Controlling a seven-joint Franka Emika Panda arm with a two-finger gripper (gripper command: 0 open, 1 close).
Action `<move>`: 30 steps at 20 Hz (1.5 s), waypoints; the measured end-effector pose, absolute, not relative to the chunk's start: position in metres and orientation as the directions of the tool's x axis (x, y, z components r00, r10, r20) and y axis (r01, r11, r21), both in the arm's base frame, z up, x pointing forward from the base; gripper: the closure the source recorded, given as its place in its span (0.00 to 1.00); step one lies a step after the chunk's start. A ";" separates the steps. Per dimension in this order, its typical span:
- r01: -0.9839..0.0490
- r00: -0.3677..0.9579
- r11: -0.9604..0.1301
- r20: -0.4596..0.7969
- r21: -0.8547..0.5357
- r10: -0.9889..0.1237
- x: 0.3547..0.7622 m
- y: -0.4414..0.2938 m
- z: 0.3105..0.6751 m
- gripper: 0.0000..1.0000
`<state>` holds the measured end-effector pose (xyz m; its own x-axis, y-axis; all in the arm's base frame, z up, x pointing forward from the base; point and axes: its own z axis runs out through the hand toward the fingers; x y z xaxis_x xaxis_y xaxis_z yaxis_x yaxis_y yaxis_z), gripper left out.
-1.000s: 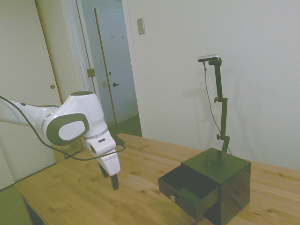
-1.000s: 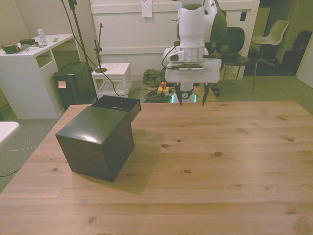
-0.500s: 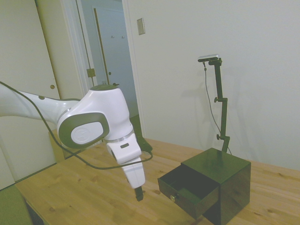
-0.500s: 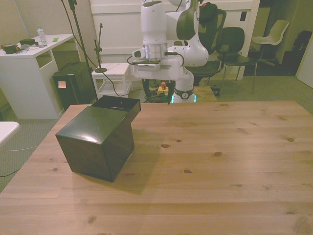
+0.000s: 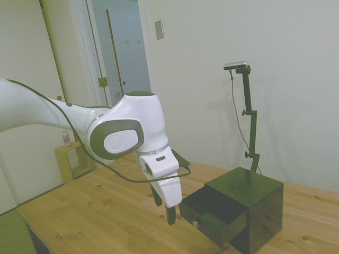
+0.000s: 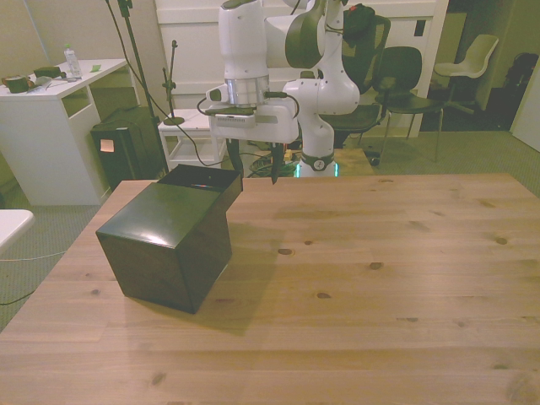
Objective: Close the top drawer
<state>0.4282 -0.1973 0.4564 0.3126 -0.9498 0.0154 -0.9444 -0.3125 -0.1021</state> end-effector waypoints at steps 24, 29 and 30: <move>-0.956 0.276 -0.278 0.037 -0.094 -0.961 0.417 -0.257 0.468 1.00; -0.958 0.264 -0.267 0.046 -0.100 -0.963 0.433 -0.268 0.473 1.00; -0.958 0.263 -0.266 0.045 -0.103 -0.964 0.435 -0.269 0.474 1.00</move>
